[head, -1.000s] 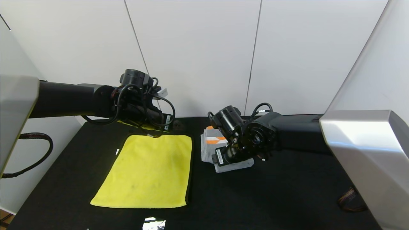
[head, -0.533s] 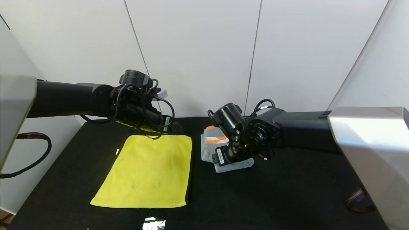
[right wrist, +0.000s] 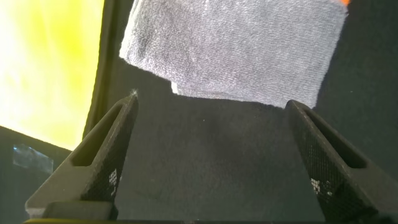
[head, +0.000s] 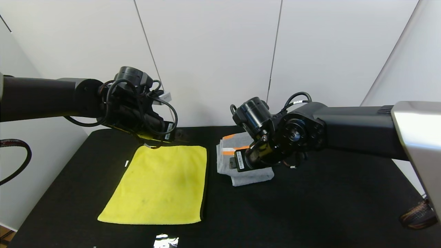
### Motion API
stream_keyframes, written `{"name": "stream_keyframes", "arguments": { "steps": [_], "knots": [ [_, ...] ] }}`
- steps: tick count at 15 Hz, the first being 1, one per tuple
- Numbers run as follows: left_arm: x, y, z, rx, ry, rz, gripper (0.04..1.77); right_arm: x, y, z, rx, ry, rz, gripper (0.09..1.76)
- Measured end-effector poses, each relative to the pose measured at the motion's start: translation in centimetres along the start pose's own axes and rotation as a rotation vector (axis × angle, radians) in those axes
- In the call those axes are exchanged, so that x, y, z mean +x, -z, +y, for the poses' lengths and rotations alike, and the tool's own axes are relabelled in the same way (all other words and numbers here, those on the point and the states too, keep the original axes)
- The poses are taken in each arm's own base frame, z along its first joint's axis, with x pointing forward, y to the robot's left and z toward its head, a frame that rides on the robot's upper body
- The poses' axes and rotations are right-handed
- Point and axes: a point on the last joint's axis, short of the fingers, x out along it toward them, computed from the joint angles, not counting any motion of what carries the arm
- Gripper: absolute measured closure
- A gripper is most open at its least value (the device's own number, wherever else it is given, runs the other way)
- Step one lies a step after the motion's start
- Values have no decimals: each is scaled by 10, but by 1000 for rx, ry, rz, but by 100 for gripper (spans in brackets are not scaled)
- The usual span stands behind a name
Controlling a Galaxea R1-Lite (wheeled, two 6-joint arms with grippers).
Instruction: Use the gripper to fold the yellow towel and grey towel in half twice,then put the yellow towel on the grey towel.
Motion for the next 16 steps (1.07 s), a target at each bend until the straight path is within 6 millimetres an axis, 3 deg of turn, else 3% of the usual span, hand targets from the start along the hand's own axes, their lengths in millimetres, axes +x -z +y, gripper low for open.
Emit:
{"name": "stream_keyframes", "arguments": {
  "steps": [4,9,16],
  "knots": [
    [-4,2,2,19,-4,9,9,-4,-1,0,-6,-20,2,15],
    [-45,46,54,181,-75,135,9,-35,2,7,-126,-159,10,15],
    [-80,87,86,265,5,129,9,-51,6,13,-257,-280,4,15]
  ]
}}
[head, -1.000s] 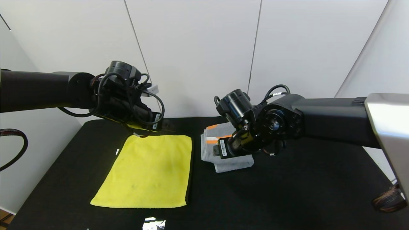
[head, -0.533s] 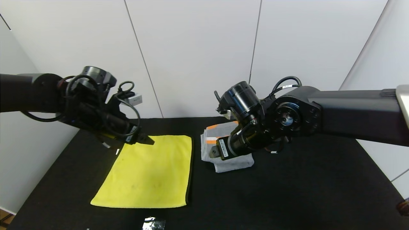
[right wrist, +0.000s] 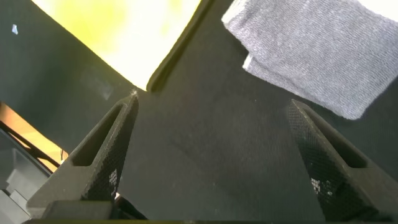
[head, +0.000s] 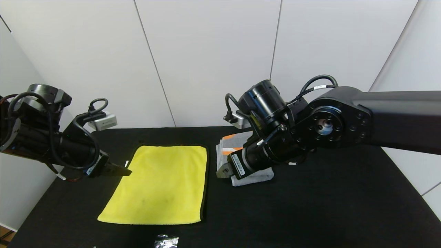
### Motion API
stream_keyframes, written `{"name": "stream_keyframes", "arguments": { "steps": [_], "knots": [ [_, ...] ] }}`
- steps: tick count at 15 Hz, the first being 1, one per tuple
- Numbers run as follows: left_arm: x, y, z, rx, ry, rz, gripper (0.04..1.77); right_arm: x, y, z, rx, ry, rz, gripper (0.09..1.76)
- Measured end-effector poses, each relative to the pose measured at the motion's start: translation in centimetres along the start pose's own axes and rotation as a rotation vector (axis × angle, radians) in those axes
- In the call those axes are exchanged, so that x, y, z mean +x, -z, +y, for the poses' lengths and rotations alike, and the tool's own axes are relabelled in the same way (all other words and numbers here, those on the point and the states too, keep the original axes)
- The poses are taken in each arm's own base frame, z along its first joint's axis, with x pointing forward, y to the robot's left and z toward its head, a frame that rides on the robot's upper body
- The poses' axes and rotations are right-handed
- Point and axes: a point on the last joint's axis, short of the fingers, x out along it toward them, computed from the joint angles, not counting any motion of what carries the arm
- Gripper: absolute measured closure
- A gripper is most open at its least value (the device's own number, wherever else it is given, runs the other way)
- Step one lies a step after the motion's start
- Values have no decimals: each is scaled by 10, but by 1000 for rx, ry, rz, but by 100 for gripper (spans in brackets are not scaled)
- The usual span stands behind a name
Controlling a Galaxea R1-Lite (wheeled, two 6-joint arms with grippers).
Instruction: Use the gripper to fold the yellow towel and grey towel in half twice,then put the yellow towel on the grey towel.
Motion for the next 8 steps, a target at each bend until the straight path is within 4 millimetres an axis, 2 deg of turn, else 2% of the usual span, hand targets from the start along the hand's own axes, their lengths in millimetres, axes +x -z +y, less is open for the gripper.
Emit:
{"name": "stream_keyframes", "arguments": {
  "steps": [8],
  "knots": [
    [-7,35,2,123,93,-35,9,11,4,1,-101,-24,-52,15]
  ]
}}
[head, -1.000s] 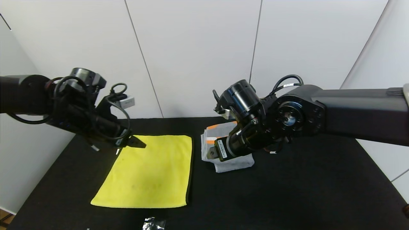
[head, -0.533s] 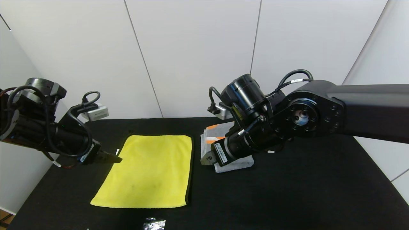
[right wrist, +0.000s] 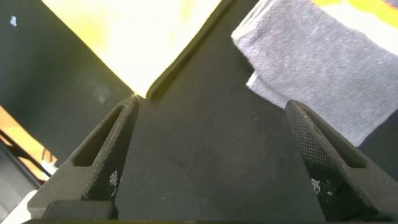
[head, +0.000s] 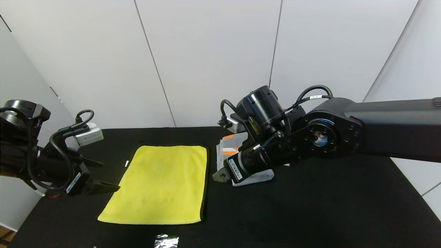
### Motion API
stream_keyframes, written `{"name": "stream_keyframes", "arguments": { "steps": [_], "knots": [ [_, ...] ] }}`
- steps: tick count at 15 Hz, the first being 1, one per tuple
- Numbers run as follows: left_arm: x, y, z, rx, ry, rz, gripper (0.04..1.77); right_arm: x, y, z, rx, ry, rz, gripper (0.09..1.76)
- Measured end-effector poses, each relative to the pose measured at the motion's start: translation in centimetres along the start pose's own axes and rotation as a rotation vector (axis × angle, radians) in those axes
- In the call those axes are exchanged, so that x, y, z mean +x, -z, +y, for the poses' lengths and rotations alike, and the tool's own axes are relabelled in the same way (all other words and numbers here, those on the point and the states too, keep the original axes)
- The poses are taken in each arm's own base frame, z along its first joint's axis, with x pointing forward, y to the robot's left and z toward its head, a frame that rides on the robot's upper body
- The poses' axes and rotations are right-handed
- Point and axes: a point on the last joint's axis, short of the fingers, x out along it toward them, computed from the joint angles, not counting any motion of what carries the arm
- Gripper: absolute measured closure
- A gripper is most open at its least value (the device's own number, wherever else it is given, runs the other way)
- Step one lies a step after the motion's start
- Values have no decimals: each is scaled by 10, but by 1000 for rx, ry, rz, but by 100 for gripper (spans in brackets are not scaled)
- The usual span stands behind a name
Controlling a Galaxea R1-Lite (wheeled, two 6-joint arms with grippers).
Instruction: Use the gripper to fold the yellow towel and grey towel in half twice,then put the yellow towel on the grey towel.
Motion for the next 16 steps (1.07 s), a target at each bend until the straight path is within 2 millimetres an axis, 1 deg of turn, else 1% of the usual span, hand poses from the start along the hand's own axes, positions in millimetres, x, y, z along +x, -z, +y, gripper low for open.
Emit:
{"name": "stream_keyframes", "arguments": {
  "steps": [5,9,11,16],
  "knots": [
    [0,14,-6,48,16,28,9,5,5,5,-85,-50,-11,15],
    [0,32,-9,122,29,65,9,7,10,12,-174,-63,-8,14],
    [-1,39,-8,129,28,79,9,8,12,16,-202,-71,-2,14],
    [0,48,-9,163,36,99,9,17,18,26,-277,-90,25,14]
  ]
}}
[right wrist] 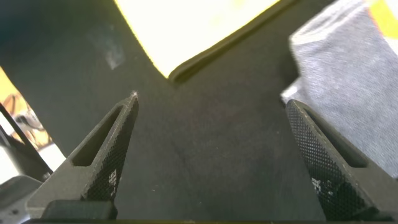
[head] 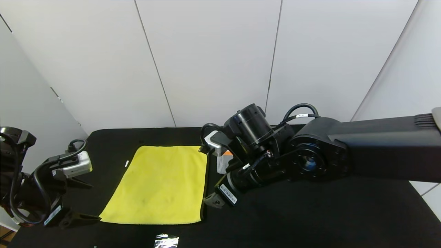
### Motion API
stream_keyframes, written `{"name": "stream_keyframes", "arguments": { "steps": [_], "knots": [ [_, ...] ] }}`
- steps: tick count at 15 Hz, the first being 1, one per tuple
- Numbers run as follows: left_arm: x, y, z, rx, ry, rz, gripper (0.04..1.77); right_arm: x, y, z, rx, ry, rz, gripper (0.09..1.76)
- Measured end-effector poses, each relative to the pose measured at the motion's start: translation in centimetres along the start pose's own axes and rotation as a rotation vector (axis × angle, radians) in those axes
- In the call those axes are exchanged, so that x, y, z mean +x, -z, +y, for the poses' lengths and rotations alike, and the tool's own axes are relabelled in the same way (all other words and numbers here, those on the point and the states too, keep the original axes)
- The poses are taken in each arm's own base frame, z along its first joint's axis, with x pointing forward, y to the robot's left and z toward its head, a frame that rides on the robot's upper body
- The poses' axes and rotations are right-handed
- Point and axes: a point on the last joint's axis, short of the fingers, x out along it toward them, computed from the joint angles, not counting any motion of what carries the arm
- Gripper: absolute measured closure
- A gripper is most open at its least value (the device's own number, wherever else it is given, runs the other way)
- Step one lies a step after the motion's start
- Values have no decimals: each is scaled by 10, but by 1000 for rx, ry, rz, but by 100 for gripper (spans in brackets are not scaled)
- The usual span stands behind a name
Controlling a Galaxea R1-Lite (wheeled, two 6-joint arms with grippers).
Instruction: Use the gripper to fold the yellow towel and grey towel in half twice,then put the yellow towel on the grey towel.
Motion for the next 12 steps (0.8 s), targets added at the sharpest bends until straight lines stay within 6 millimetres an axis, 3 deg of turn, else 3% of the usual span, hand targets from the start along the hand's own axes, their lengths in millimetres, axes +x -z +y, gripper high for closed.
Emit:
{"name": "stream_keyframes", "arguments": {
  "steps": [12],
  "knots": [
    [-1,24,0,89,-11,113,9,26,7,18,-66,-40,50,14]
  ]
}}
